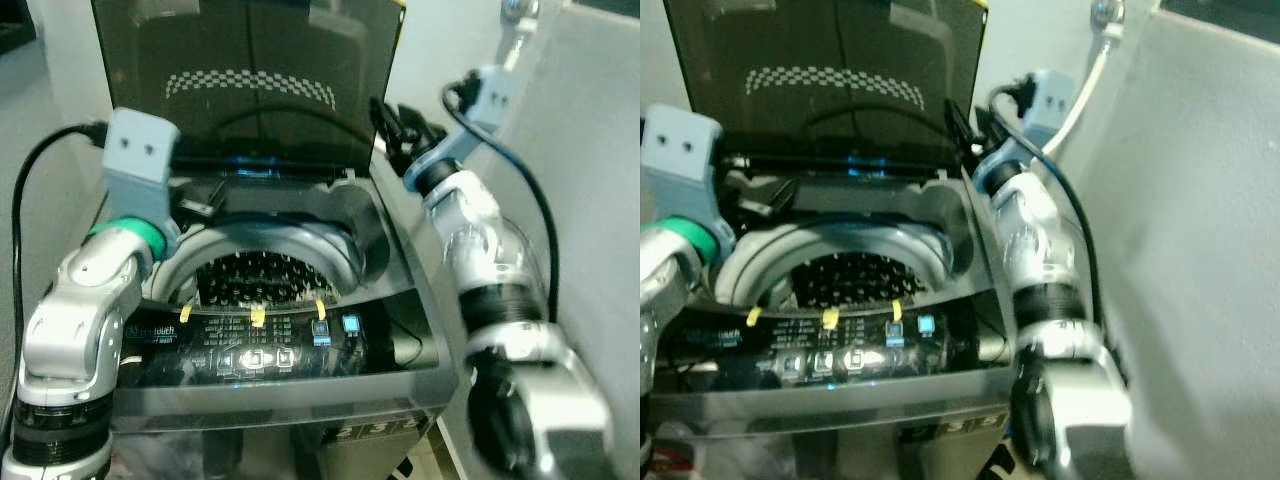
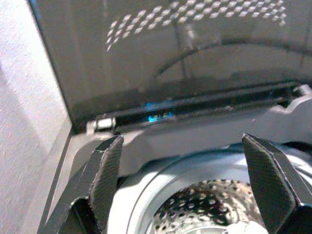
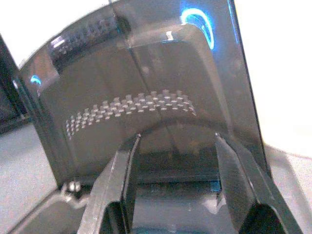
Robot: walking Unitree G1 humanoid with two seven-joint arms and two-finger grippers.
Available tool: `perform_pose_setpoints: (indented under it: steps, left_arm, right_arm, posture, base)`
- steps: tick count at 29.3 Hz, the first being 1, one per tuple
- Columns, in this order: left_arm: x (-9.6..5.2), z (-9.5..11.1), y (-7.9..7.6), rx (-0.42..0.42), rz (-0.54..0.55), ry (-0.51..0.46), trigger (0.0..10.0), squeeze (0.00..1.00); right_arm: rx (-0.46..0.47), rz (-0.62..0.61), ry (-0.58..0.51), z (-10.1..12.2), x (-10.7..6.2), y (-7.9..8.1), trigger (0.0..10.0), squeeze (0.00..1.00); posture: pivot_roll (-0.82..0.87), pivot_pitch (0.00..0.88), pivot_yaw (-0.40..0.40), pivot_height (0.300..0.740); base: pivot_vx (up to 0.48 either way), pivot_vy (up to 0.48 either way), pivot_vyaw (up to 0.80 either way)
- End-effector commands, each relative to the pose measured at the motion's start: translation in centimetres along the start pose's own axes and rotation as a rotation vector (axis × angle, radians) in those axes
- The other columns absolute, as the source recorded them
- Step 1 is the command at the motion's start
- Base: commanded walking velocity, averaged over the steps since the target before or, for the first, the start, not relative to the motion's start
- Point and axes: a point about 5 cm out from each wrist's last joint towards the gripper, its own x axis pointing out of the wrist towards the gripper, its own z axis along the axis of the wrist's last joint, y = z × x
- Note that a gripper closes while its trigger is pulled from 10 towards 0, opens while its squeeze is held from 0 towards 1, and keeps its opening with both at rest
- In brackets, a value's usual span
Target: Clothes washing
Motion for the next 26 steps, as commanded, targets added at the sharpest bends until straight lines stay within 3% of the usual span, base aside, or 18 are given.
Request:
perform_pose_setpoints:
  steps: [1,5,9,26]
  left_arm:
    - [0.0,-0.5,-0.2,0.000,0.004,0.005,10.0,0.00]
    - [-0.2,-0.7,-0.7,-0.028,0.045,-0.006,10.0,0.00]
    - [-0.4,-1.4,-0.9,-0.032,0.065,0.017,10.0,0.00]
    - [-0.6,-2.2,-2.2,0.012,0.056,-0.005,10.0,0.00]
  right_arm:
    - [-0.018,0.018,-0.003,0.3,0.0,0.6,10.0,0.00]
    - [-0.003,0.009,0.025,-1.7,-1.9,1.2,10.0,0.00]
    - [-0.003,-0.002,0.031,-2.4,-2.7,1.9,10.0,0.00]
    - [-0.051,-0.012,0.045,-2.5,-3.1,2.6,10.0,0.00]
  posture:
    - [0.07,0.022,0.001,0.740]
    - [0.07,0.016,-0.009,0.740]
    - [0.06,0.008,-0.026,0.740]
    - [0.05,0.000,-0.049,0.740]
  base:
    - [0.000,0.000,0.00]
    - [0.000,0.000,0.00]
    - [0.000,0.000,0.00]
    - [0.000,0.000,0.00]
